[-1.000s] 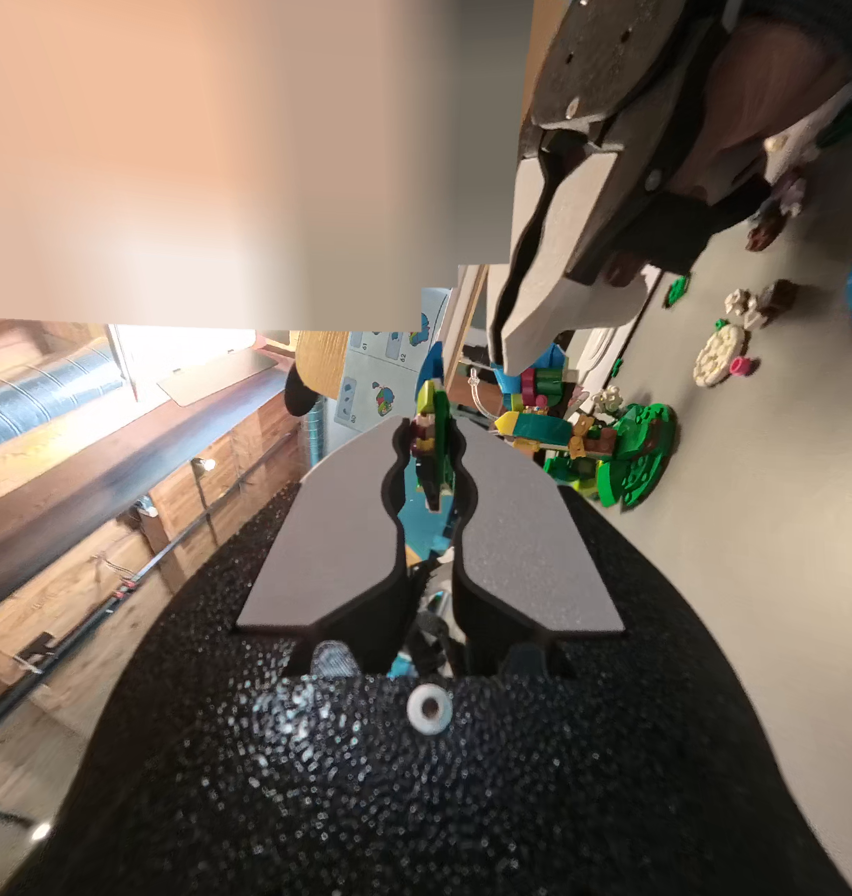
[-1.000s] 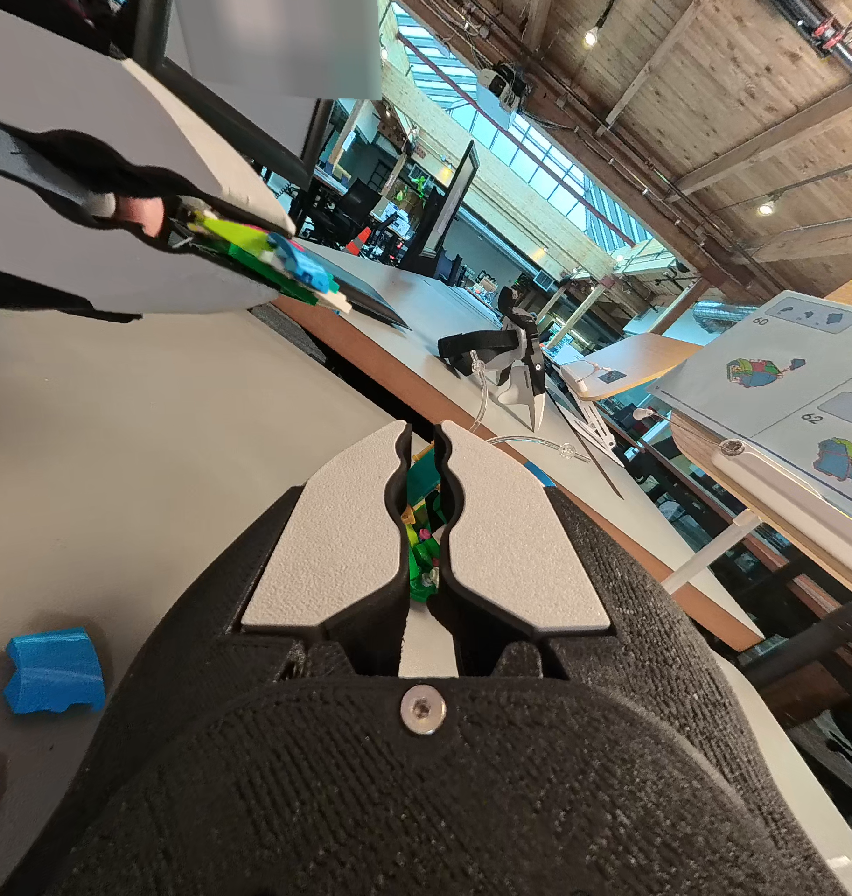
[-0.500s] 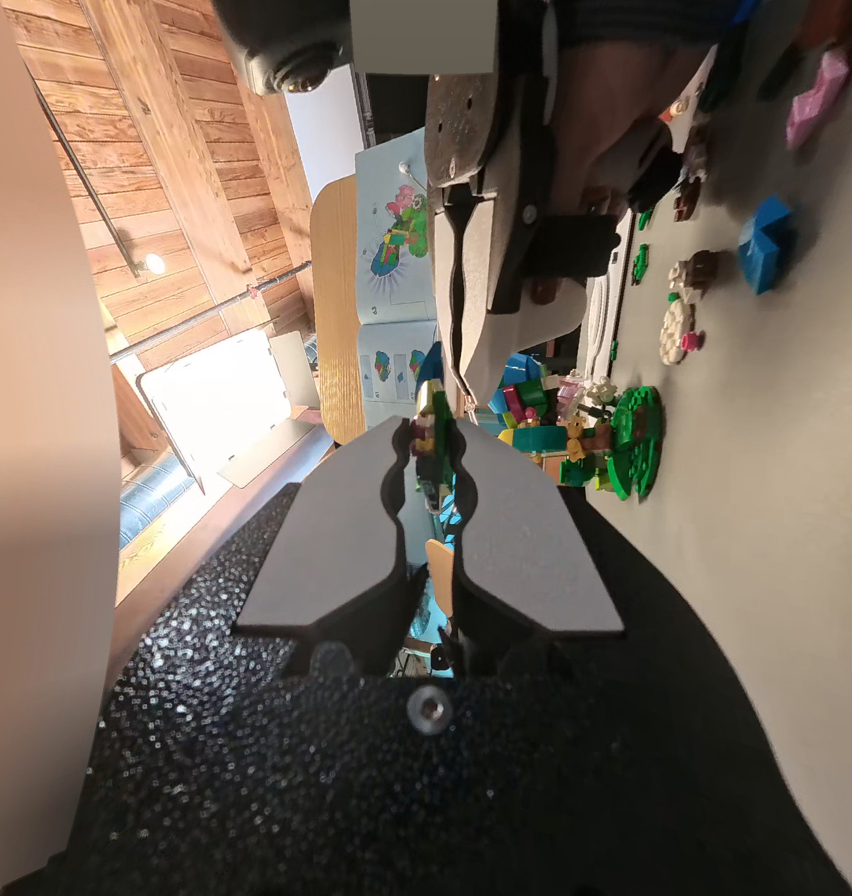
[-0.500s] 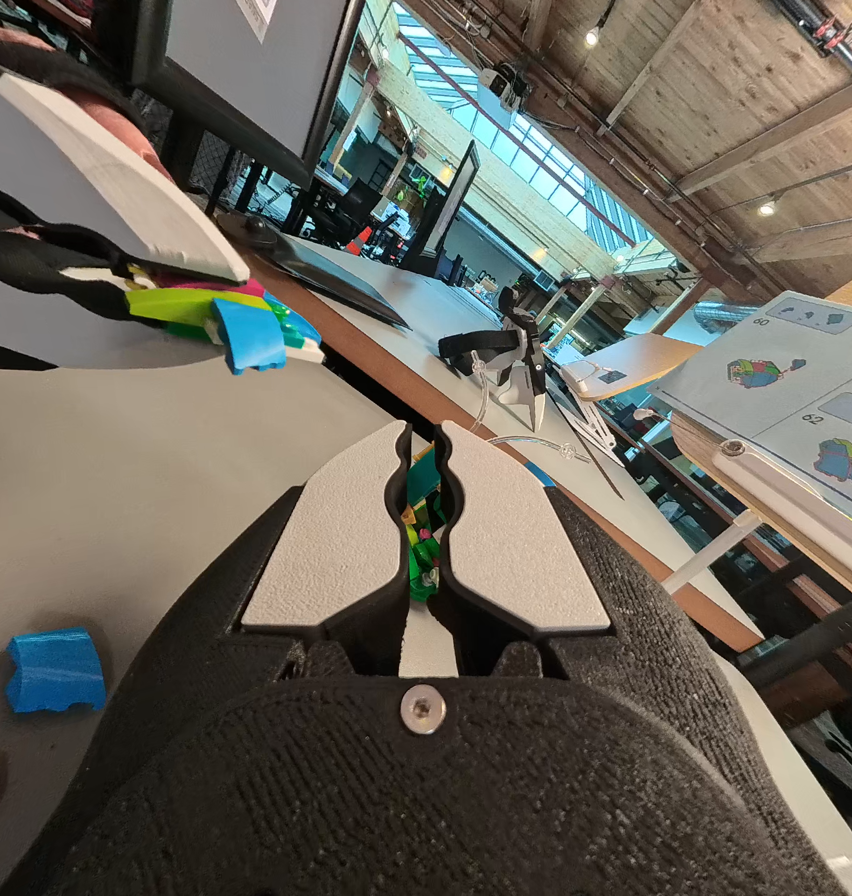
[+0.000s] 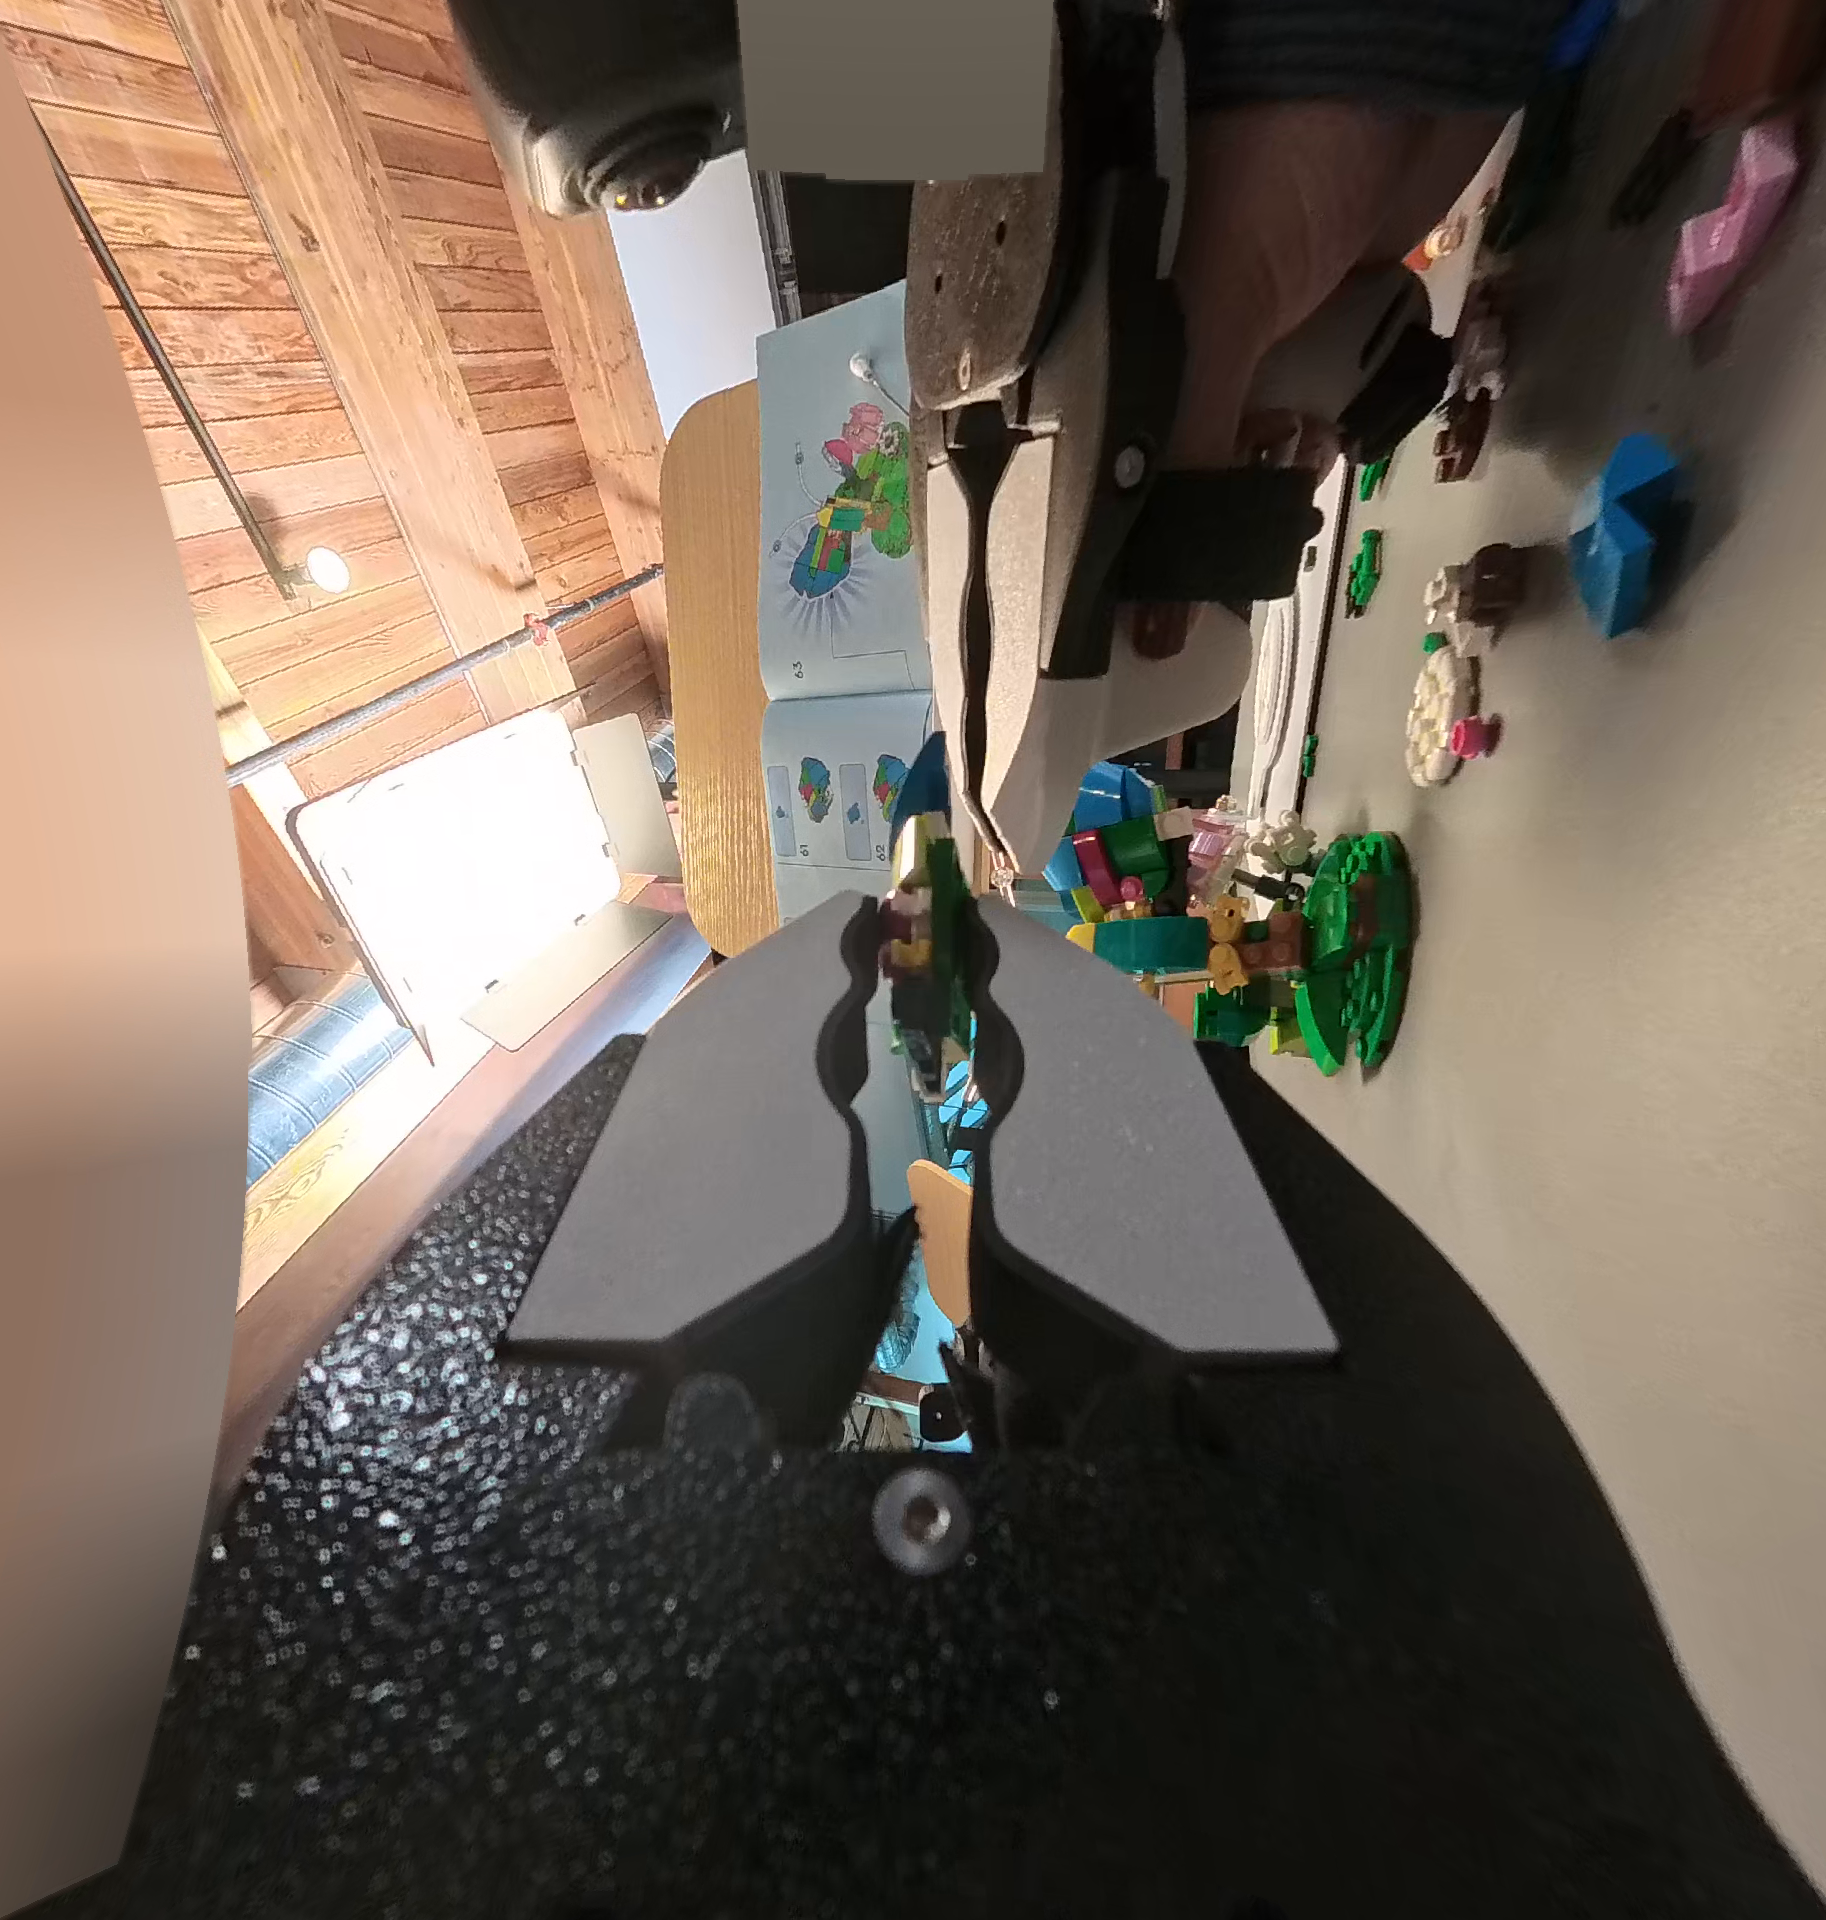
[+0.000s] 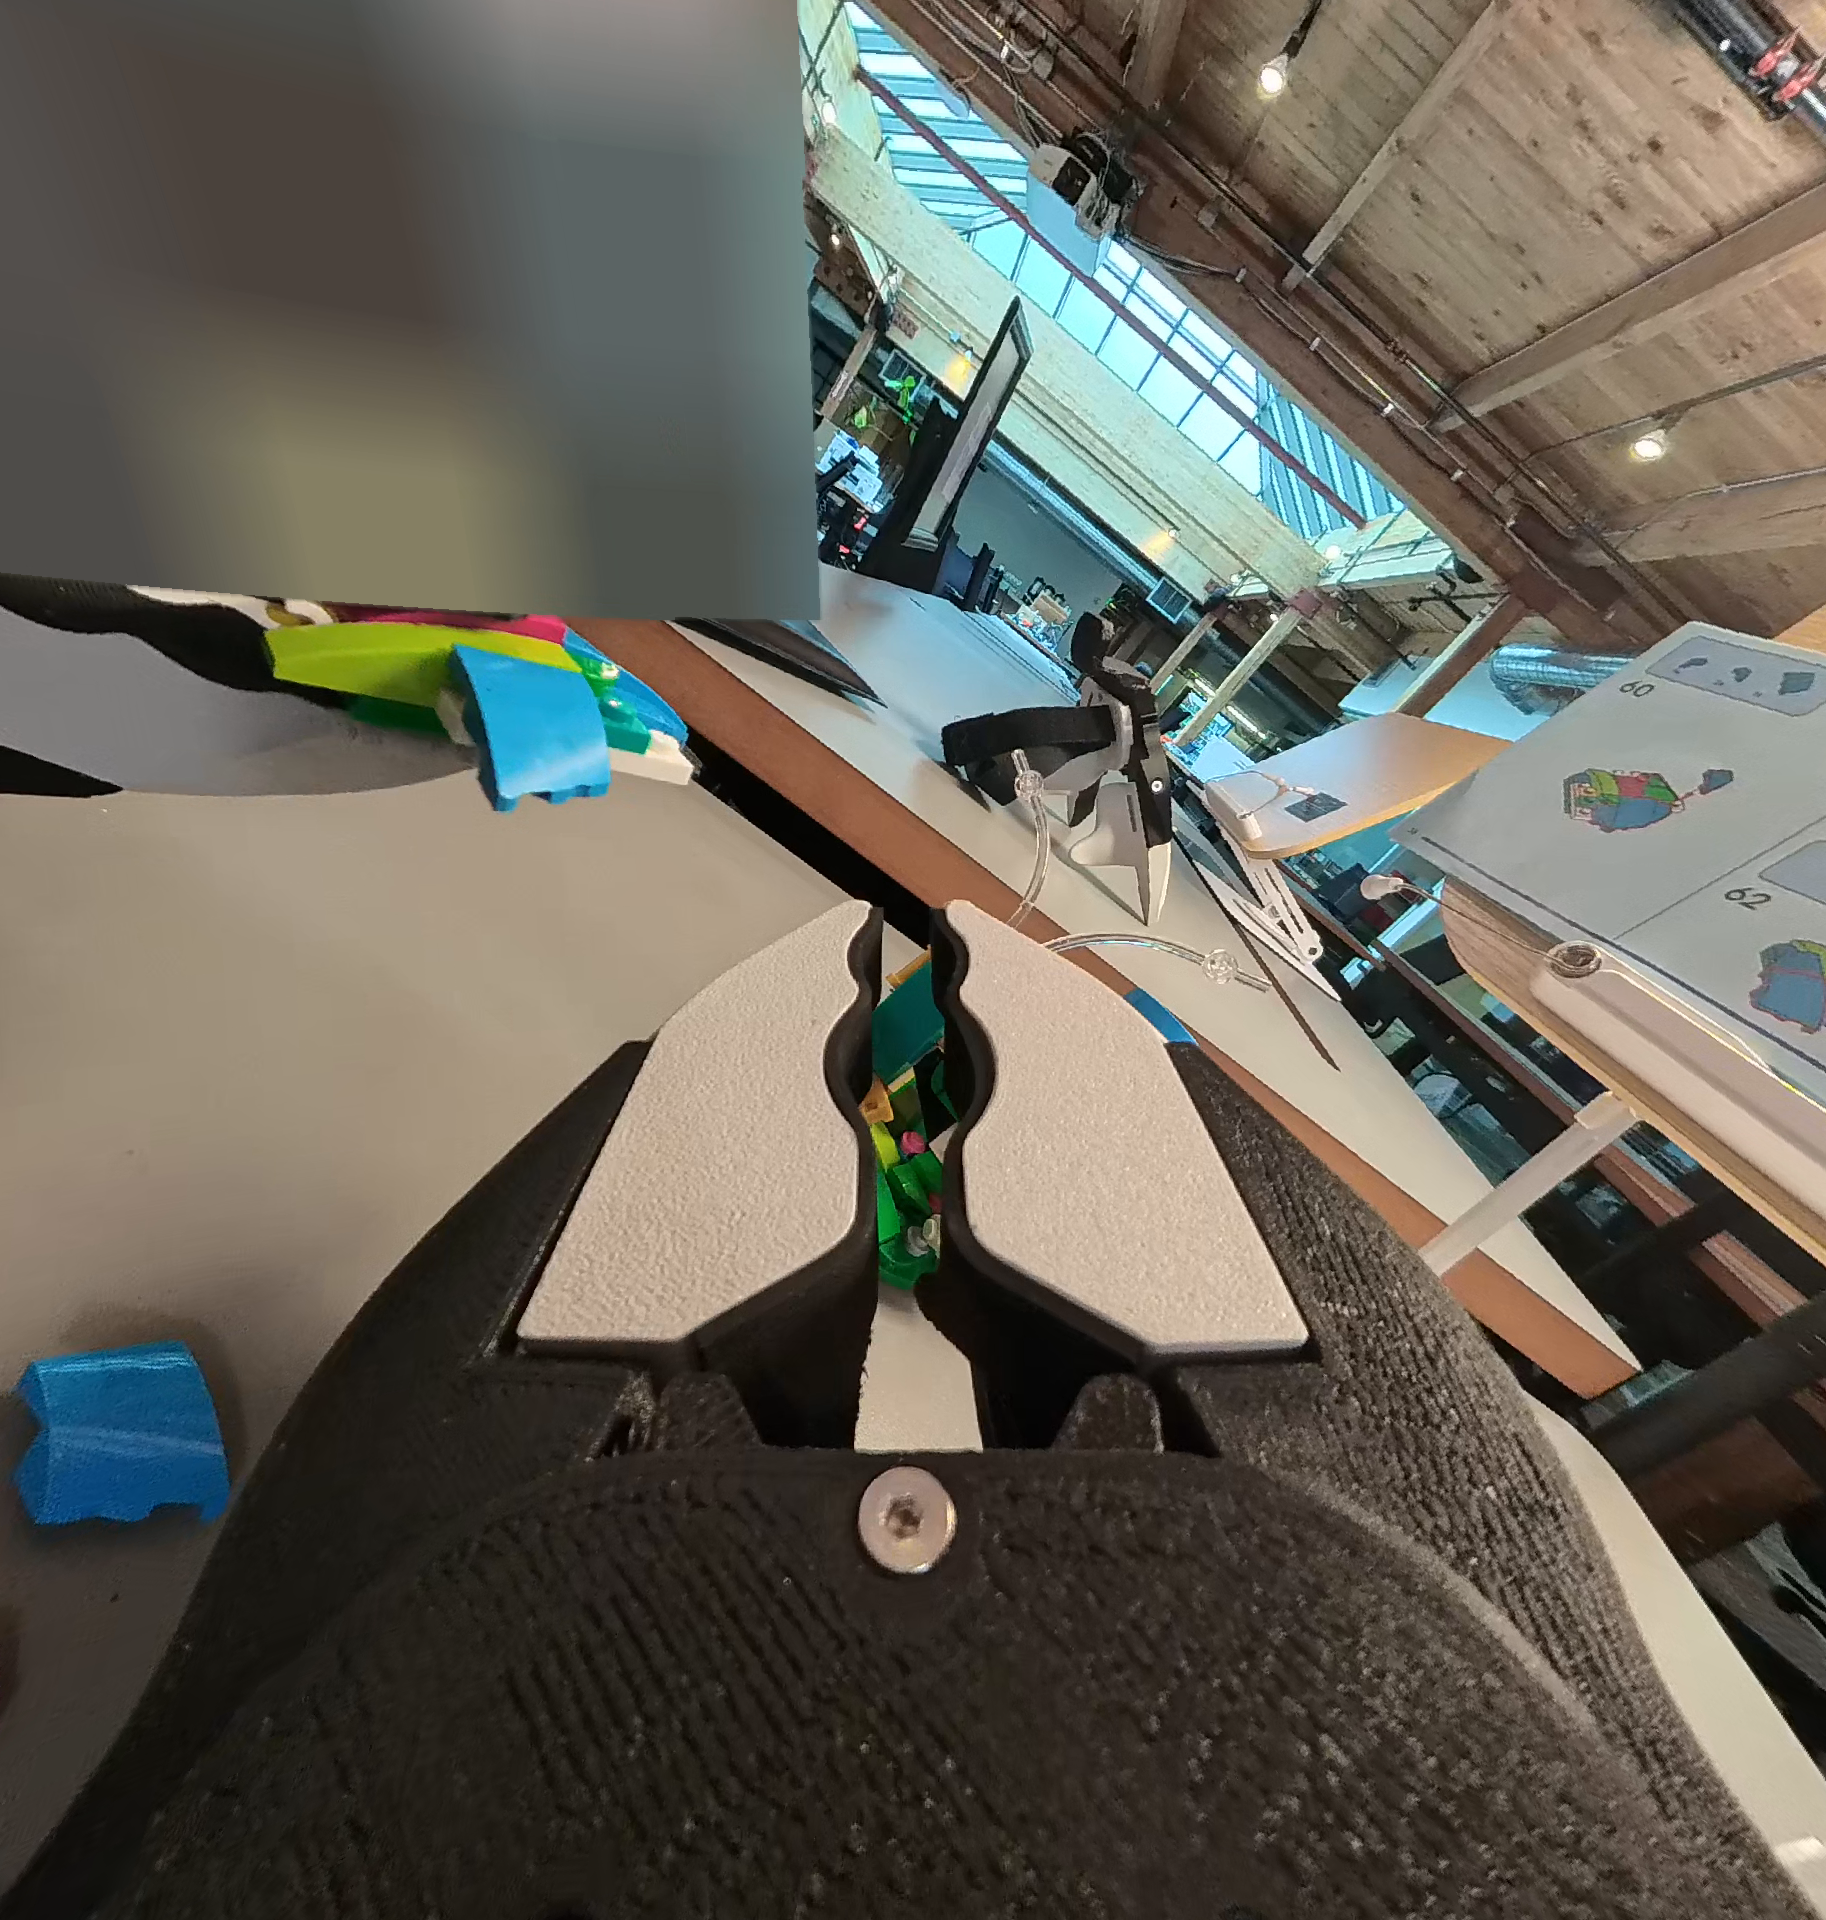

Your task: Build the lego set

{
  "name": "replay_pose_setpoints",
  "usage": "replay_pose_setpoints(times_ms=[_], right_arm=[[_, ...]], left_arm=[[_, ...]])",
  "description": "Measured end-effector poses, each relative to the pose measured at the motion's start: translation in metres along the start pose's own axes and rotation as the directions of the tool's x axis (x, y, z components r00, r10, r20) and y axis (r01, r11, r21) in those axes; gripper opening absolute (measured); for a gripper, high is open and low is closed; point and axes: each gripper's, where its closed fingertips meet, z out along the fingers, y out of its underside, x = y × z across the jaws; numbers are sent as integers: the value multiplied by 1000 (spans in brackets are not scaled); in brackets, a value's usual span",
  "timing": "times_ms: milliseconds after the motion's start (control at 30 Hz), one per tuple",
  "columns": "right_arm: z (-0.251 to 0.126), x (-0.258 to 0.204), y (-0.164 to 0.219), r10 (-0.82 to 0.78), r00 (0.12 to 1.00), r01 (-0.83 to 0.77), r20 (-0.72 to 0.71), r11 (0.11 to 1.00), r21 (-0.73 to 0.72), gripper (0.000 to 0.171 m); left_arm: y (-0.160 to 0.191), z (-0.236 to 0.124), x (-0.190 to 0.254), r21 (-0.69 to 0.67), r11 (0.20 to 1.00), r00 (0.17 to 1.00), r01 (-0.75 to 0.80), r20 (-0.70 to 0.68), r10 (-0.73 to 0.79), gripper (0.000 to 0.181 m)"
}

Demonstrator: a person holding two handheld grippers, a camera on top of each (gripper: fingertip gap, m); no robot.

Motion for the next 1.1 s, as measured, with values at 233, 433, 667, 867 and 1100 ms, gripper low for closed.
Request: replay_pose_setpoints(times_ms=[233, 433, 667, 867, 1100], right_arm=[[0, 0, 0, 0, 1000, 0, 0, 1000, 1, 6], [0, 0, 0, 0, 1000, 0, 0, 1000, 0, 6], [0, 0, 0, 0, 1000, 0, 1, 1000, 0, 6], [0, 0, 0, 0, 1000, 0, 2, 1000, 0, 6], [0, -1, 0, 1, 1000, -1, 3, 1000, -1, 6]], left_arm=[[0, 0, 0, -1, 1000, 1000, 10, -2, -10, 14], [1, 0, 0, -1, 1000, 1000, 12, -4, -12, 14], [0, 0, 1, 0, 1000, 1000, 14, -6, -14, 14], [0, 0, 2, 2, 1000, 1000, 14, -10, -14, 14], [0, 0, 2, 4, 1000, 1000, 14, -14, -14, 14]])
